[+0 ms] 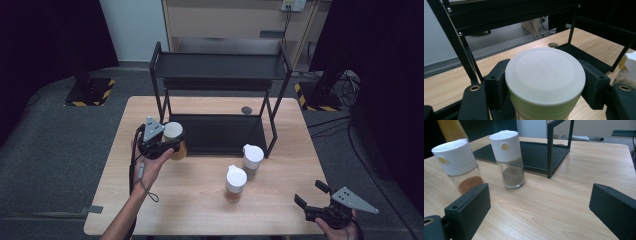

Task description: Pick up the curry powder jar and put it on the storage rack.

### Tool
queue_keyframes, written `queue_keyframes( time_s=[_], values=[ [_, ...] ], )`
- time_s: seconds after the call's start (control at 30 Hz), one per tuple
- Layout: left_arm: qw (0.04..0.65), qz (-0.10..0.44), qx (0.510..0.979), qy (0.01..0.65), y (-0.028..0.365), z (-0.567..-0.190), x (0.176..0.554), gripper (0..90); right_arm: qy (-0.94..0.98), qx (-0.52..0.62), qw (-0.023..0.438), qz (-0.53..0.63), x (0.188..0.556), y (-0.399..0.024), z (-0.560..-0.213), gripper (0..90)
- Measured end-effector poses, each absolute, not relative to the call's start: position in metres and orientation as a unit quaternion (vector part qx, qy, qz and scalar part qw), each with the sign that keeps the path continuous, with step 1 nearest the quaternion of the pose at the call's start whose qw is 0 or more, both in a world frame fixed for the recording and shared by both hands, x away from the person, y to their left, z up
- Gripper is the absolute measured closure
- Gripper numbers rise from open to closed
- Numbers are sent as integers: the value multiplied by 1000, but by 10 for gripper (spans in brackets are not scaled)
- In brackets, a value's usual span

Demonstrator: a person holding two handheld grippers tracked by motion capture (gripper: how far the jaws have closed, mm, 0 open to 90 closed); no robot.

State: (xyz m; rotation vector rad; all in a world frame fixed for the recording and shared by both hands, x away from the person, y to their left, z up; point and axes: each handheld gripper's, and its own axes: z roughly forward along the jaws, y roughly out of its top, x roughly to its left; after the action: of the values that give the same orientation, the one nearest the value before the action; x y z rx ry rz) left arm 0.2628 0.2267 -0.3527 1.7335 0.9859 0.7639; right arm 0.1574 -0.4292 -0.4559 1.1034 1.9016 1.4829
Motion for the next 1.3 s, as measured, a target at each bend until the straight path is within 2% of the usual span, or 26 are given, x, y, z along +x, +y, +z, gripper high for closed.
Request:
queue_keyframes(
  time_s=[0.6,1.3],
  values=[
    [475,335,685,439,207,-363,297,316,695,403,240,545,158,-430,-457,46],
    [455,340,677,467,185,-375,326,317,692,404,236,549,158,-432,-458,46]
  ],
)
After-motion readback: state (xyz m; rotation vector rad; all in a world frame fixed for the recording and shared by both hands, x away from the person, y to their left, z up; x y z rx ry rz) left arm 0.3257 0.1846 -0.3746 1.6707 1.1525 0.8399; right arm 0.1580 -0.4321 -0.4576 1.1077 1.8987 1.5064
